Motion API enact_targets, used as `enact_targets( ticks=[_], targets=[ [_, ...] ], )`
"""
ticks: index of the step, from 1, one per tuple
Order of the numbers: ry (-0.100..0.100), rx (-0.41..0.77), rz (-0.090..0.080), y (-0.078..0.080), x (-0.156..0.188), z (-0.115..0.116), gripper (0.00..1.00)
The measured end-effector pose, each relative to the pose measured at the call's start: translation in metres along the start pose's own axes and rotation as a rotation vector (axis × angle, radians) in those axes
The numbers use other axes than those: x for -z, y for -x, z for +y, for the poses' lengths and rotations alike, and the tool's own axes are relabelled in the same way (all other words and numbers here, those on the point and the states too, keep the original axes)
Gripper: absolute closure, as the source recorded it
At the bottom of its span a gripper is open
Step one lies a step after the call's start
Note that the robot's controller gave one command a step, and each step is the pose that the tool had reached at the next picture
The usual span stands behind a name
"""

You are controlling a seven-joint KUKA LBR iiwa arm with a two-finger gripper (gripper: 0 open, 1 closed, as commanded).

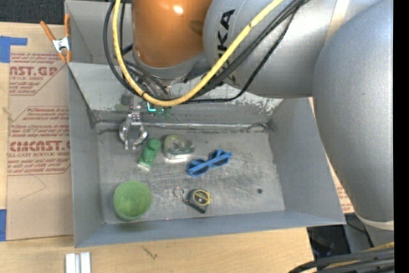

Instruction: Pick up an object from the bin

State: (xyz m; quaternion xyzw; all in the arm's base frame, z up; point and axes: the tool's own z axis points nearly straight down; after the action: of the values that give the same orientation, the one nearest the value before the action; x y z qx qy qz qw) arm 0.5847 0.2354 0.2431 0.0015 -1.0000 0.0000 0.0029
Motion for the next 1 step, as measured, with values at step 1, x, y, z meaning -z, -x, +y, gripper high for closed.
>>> enact_targets(
  ticks=[1],
  targets=[
    [-0.002, 0.095, 0.004, -0.0659, -0.1420, -0.0300, 0.00]
  ],
)
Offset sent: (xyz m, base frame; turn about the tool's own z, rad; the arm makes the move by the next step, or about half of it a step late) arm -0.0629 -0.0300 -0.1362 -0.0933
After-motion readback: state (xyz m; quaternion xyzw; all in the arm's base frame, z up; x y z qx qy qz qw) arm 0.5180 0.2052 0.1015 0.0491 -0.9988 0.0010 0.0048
